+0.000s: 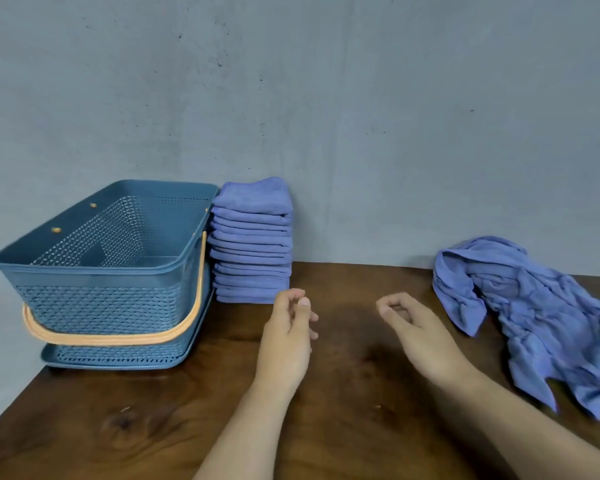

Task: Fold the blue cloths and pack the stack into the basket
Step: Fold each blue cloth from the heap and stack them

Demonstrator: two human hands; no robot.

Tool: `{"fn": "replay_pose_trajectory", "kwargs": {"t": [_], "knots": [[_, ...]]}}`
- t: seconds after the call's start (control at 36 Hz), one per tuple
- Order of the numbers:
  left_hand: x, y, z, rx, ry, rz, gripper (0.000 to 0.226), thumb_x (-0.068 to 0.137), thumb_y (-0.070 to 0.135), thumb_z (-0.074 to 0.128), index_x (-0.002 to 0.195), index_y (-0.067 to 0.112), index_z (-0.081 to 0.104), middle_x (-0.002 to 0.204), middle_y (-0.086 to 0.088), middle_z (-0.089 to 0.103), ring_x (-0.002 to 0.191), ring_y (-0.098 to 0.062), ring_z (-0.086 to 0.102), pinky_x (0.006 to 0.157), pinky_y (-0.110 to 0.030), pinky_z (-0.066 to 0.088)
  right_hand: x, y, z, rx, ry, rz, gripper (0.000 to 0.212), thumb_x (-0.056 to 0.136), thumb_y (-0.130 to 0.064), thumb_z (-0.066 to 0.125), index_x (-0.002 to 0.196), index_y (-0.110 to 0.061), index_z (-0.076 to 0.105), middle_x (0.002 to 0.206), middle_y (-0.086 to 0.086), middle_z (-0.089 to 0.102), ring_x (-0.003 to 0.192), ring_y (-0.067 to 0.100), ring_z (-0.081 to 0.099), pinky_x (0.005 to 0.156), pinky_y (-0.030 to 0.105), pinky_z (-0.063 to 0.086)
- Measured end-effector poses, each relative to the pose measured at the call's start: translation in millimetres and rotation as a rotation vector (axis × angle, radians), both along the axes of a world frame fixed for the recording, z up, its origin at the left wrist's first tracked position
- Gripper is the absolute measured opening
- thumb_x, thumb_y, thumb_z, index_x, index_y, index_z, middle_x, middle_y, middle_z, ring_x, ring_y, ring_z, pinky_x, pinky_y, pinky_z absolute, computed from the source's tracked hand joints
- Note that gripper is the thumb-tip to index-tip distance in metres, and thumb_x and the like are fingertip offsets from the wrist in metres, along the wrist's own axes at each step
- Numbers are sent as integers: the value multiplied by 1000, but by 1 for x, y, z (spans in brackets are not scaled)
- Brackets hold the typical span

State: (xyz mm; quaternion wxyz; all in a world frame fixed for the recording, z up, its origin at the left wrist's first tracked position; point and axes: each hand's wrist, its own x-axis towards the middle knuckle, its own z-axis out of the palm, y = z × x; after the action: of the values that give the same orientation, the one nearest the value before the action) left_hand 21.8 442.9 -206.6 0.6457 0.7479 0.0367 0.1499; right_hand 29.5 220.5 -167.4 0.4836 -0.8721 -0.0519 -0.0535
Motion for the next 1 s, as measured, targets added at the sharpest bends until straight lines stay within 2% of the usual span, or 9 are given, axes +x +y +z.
{"fn": "replay_pose_trajectory", "kwargs": {"t": [0.14,0.31,0.44,0.53,0.58,0.64,0.72,0.86,1.0], "knots": [[-12,-20,-1,333,18,-127,17,109,44,48,126,46,51,97,19,70,83,-3,71,78,-29,61,-26,-60,-12,-22,-55,-103,8,105,-37,61,108,-39,68,109,-22,70,104,-14,60,84,19,45],[-24,-44,-3,586,-33,-262,21,107,44,52,127,49,48,101,18,68,84,-10,70,84,-48,58,-24,-104,-23,-50,-161,-213,11,105,-35,60,115,-38,64,116,-18,64,106,2,63,88,29,53],[-33,-58,-2,723,-74,-356,25,107,40,55,127,52,47,104,21,65,84,-7,65,77,-36,56,-13,-128,-34,-369,-274,-179,24,102,-37,58,125,-34,65,129,-14,58,121,12,51,99,35,45],[-33,-57,-5,742,-81,-364,24,107,40,57,127,51,49,106,23,65,89,-1,64,76,-27,51,-5,-140,-36,-572,-335,-259,30,101,-42,51,126,-35,67,133,-11,61,125,20,52,101,45,47],[-31,-56,-7,719,-75,-361,24,106,39,58,126,50,51,105,22,67,96,1,64,80,-24,49,2,-143,-42,-683,-300,-293,49,99,-52,37,134,-33,65,143,-6,60,135,22,51,109,48,43],[-30,-56,-8,689,-75,-356,23,106,37,59,125,48,53,103,19,69,98,-2,67,82,-25,51,8,-141,-49,-795,-195,-254,69,97,-62,19,149,-32,53,159,-2,48,150,21,37,123,53,28],[-29,-57,-9,680,-73,-356,23,105,33,61,124,46,55,103,15,69,96,-6,67,80,-24,50,12,-137,-54,-917,-28,-157,71,105,-66,16,165,-30,28,174,-1,21,162,20,11,130,58,3],[-28,-58,-10,691,-67,-367,23,105,35,60,124,47,55,103,15,70,90,-10,67,75,-27,51,9,-134,-53,-892,35,-91,74,106,-67,19,165,-23,29,174,-4,22,162,14,11,129,56,-3],[-29,-57,-10,643,-71,-365,23,105,30,61,123,43,57,101,15,73,97,-9,68,85,-34,56,0,-119,-47,-784,-25,54,74,106,-67,28,162,-21,38,170,-5,33,157,9,25,132,46,-1]]}}
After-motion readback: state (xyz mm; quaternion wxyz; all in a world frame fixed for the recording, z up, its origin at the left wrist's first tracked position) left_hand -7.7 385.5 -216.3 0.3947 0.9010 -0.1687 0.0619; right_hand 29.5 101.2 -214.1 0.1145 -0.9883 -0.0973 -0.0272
